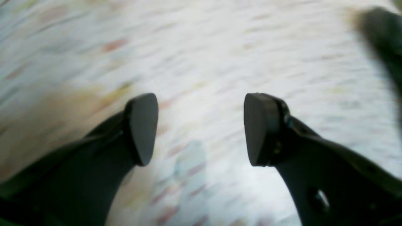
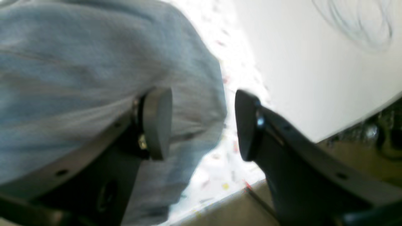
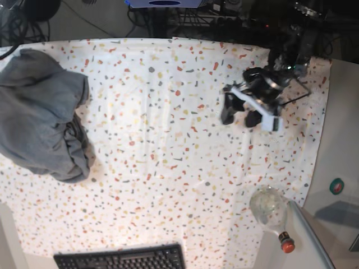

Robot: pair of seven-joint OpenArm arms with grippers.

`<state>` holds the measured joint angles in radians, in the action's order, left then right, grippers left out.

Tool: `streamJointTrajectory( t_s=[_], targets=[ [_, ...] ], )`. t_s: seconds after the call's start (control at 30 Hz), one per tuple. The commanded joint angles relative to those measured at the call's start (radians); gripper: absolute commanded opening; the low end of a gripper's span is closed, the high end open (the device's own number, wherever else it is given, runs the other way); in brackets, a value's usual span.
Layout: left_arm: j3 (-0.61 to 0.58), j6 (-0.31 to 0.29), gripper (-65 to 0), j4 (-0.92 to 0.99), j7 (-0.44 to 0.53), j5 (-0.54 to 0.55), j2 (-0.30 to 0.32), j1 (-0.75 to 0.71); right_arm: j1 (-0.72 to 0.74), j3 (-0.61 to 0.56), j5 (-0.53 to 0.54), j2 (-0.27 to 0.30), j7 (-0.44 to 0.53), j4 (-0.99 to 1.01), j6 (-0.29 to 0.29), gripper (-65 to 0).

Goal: Layout the t-shirt on the table in an organized manner, then fold the t-shirt properly
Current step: 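Release the shirt with the right gripper and move the left gripper inward, then regrasp the grey t-shirt with the right gripper and pull it toward center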

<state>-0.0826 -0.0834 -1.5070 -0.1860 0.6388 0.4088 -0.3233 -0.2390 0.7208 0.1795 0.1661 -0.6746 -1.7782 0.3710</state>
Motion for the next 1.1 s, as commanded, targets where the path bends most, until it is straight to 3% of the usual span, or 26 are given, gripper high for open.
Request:
streamJointTrajectory(
  t_s=[0.0,0.1,0.33,0.57,0.67,0.77,0.93,1.0,1.07],
  targets=[
    [0.037,-0.022,-24.0,-0.024,0.013,0.008,0.009,-0.023,0.011,-0.059,0.013,0.006,0.017,-0.025,0.009,-33.8],
    [0.128,-0.023,-24.0,-0.03,0.013,0.008,0.008,-0.086,0.057,-0.249,0.012,0.011,0.017,-0.028,-0.02,-33.6],
    [0.148,-0.023,-24.0,-0.028,0.013,0.008,0.005,-0.107,0.244,-0.55,0.012,0.057,-0.096,0.108,-0.246,-29.4],
    [0.146,-0.023,-24.0,-0.025,0.013,0.008,0.003,-0.107,0.349,-0.714,0.013,0.065,-0.165,0.277,-0.264,-29.0],
    [0.146,-0.023,-24.0,-0.025,0.012,0.008,0.003,-0.107,0.402,-0.8,-0.001,0.072,-0.093,0.426,-0.295,-29.4],
    [0.146,-0.023,-24.0,-0.025,0.012,0.008,0.003,-0.107,0.462,-0.863,-0.104,0.065,-0.015,0.594,-0.349,-29.4],
    [0.146,-0.023,-24.0,-0.025,0.012,0.003,0.003,-0.107,0.517,-0.849,-0.146,0.029,0.052,0.792,-0.35,-29.9],
    [0.146,-0.023,-24.0,-0.025,0.012,0.003,0.003,-0.107,0.511,-0.84,-0.146,0.025,0.085,0.794,-0.35,-36.8],
    [0.146,-0.023,-24.0,-0.025,0.012,0.003,0.003,-0.107,0.498,-0.841,-0.146,0.0,0.102,0.792,-0.349,-52.4]
  ],
)
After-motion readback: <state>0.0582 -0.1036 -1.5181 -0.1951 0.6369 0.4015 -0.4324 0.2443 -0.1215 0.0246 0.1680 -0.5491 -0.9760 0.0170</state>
